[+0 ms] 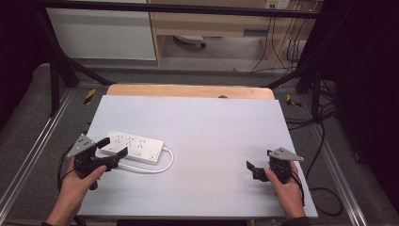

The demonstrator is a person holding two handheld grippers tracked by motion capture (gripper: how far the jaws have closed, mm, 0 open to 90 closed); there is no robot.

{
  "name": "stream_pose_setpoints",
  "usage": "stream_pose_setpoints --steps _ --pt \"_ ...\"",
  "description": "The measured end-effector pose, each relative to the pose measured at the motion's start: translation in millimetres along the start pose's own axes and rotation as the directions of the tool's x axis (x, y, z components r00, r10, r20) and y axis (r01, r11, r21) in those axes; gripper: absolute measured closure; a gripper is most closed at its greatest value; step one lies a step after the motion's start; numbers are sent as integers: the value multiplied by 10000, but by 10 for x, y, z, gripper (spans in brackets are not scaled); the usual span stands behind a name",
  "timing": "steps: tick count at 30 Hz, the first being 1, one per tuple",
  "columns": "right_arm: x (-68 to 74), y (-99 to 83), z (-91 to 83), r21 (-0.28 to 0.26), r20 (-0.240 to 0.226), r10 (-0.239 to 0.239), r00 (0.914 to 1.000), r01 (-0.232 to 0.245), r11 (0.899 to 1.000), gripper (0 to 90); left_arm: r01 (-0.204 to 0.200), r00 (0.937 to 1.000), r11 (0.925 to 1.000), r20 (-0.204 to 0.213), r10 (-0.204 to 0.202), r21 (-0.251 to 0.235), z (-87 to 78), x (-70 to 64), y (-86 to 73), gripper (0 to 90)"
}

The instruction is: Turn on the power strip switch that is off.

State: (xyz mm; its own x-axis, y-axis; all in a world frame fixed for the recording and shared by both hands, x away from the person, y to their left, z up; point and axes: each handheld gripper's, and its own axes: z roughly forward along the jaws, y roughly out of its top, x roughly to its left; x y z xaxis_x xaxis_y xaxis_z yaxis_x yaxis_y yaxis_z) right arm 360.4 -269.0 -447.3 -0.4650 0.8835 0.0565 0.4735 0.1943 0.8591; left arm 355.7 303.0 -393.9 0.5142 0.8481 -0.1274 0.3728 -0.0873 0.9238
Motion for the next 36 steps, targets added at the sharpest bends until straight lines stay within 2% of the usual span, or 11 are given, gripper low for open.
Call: stream_pose_setpoints --steps 7,29,36 --pt "-5 0 -1 -22 12 -13 10000 13 10000 23 -8 10000 10000 -2 8 37 56 13 17 188" --pt "-5 -2 0 33 34 -9 10000 8 10000 23 -240 9996 9976 170 229 653 256 11 -40 278" --pt "1 -6 9 93 8 -29 10000 29 10000 24 -341 9994 9964 126 333 775 295 10 -75 345"
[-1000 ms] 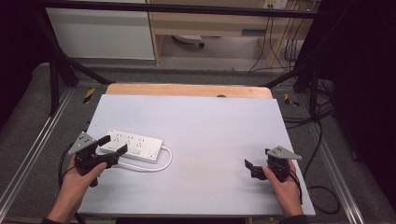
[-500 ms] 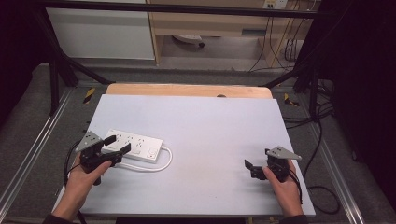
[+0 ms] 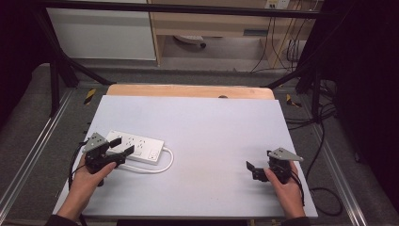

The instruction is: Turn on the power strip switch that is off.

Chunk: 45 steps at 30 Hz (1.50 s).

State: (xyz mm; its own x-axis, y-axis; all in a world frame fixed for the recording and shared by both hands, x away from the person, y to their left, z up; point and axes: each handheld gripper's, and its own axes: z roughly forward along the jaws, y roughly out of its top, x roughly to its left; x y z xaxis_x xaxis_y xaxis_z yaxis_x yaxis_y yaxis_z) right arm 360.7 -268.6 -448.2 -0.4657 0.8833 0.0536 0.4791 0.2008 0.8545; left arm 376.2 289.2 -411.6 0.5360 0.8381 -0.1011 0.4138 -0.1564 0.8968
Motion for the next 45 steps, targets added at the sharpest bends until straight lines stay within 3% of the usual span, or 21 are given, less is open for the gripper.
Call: stream_pose_setpoints --steps 15,22,23,32,39,45 --pt "-3 -1 9 37 24 -32 10000 32 10000 25 -261 9996 9980 64 258 571 102 12 -34 489" --pt "-4 -2 6 24 34 -52 10000 52 10000 25 -297 9996 9958 -8 299 870 174 32 -49 597" --pt "-3 -2 9 43 12 -36 10000 36 10000 27 -282 9996 9957 10 282 878 183 36 -51 645" --pt "-2 -3 15 95 -20 -62 10000 62 9999 27 -409 9991 9923 113 399 1170 253 41 -60 757" --pt "2 -7 25 184 -48 -98 9999 99 9998 28 -608 9975 9894 440 554 1322 263 8 -63 872" --pt "1 -9 26 192 -53 -95 9999 96 9998 28 -668 9962 9862 657 574 1514 297 -26 -59 900"
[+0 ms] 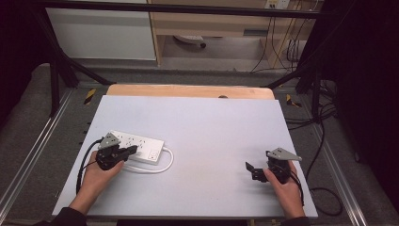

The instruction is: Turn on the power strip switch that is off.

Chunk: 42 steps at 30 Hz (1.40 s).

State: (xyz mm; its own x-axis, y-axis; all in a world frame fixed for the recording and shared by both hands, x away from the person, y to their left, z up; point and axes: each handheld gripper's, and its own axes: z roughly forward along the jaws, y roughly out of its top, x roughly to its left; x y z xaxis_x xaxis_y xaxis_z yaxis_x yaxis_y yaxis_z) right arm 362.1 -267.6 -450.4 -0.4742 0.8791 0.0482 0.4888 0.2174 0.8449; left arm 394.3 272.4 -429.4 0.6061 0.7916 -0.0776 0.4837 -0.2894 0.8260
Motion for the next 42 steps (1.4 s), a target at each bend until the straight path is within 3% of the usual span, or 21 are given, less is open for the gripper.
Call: stream_pose_setpoints --steps 14,42 --pt "-1 2 1 8 -28 41 10000 -41 10000 29 47 10000 9987 30 -49 515 85 -30 11 900" --pt "8 0 5 29 -88 -6 10000 6 10000 28 -18 9996 9978 281 -1 664 133 -74 31 900"
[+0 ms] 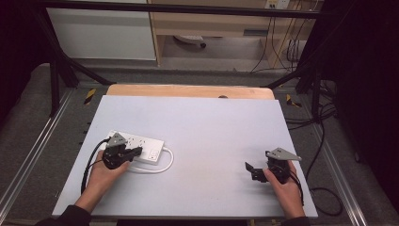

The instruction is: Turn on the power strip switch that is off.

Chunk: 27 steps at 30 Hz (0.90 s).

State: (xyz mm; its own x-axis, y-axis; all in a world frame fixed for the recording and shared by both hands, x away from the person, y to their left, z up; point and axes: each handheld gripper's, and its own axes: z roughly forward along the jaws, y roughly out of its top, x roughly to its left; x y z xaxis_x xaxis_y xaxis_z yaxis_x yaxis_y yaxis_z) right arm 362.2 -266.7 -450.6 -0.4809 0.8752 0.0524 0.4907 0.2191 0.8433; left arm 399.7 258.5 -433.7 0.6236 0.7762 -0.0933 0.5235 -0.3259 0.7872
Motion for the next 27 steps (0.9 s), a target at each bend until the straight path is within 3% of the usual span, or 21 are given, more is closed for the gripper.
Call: stream_pose_setpoints --steps 3,6,8,13,16,27 --pt "2 0 0 17 12 8 10000 -8 10000 28 -96 9995 9998 315 90 188 32 -41 -4 900" --pt "-1 -1 -2 6 13 -7 10000 7 10000 28 -474 9988 9986 -69 476 252 40 -95 10 900" --pt "0 0 -5 -15 3 17 10000 -17 10000 28 -354 9994 9992 -24 354 187 37 -82 6 900" --pt "-2 0 -8 -23 6 1 10000 -1 10000 28 -182 9992 9997 -349 176 -171 -33 -36 16 900" --pt "1 -1 -9 -29 1 17 10000 -17 10000 28 -117 9992 9999 -377 121 106 -17 -24 0 900" --pt "3 0 -2 5 -2 3 10000 -3 10000 28 157 9996 9998 -244 -155 86 -14 7 -6 900"
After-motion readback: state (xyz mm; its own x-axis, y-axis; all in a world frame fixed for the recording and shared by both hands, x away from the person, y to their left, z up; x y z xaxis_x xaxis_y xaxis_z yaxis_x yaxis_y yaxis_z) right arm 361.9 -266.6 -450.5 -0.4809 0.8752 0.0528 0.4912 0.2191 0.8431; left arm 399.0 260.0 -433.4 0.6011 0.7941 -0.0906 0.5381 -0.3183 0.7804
